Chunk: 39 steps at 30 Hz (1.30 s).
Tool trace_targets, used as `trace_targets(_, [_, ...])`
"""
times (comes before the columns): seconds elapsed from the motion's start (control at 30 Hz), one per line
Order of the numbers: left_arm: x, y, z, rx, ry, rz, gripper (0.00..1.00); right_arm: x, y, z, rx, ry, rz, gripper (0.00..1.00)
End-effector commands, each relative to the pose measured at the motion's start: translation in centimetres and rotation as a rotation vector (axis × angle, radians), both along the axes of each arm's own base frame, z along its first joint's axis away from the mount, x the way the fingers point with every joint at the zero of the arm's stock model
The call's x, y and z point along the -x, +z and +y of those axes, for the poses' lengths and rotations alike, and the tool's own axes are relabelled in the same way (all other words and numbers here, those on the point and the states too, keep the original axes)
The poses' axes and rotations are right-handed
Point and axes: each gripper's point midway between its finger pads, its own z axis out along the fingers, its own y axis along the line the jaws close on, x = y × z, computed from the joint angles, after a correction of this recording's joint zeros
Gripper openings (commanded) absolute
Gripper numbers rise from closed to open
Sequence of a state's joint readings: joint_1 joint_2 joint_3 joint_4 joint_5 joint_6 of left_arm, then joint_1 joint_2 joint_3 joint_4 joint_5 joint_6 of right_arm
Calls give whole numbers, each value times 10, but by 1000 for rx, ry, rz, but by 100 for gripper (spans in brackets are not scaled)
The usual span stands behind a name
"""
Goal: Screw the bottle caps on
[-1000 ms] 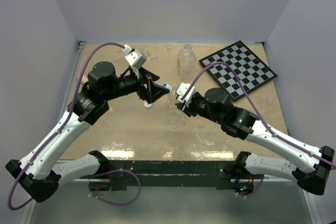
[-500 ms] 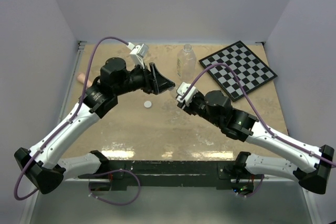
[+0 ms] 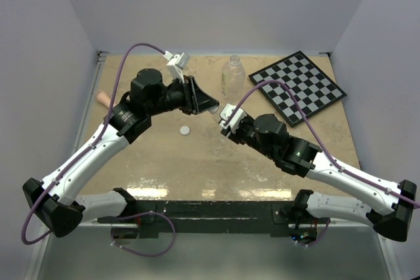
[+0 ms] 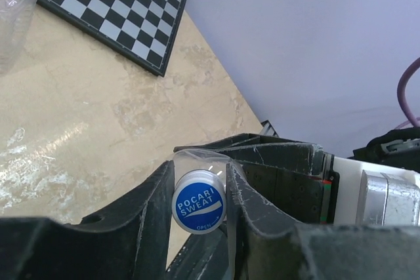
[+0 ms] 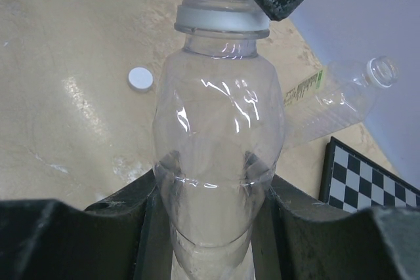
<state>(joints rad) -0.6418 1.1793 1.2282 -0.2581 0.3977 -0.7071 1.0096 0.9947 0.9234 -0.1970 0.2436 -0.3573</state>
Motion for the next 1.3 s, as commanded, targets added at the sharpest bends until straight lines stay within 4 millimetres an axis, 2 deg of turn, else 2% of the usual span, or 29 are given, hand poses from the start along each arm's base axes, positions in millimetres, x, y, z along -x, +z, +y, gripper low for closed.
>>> trace_targets(0.0, [9,19,-4,-2,-88,-84,7,2,6,9,-36,31,-11,0])
trace_targets(0.07, [16,19,-5,-13,-136,-114,0,10,8,16,-59,81,7,0])
trace_targets(0.2, [37,22,-4,-28,-266,-229,0,26,25,21,-125,174,2,0])
trace_targets(0.37, [64,17,-1,-65,-466,-468,0,54,53,27,-204,330,-11,0])
trace_targets(0.6, [103,11,4,-47,-762,-787,0,90,72,39,-241,538,7,0])
trace_targets(0.7, [111,-5,8,-82,-853,-915,0,103,77,42,-253,614,8,0])
trace_targets(0.83, [117,-26,15,-140,-965,-1000,0,112,79,45,-257,671,12,0])
trace_targets(1.03, [116,-37,19,-187,-1007,-1057,0,113,75,47,-252,682,24,0])
trace_targets(1.13, [109,-33,17,-199,-961,-1038,29,107,72,46,-244,647,20,0])
trace_targets(1.17, [106,-31,16,-208,-936,-1038,42,102,69,45,-237,624,25,0])
trace_targets(1.27, [89,-21,14,-247,-793,-1004,66,85,60,44,-202,535,30,0])
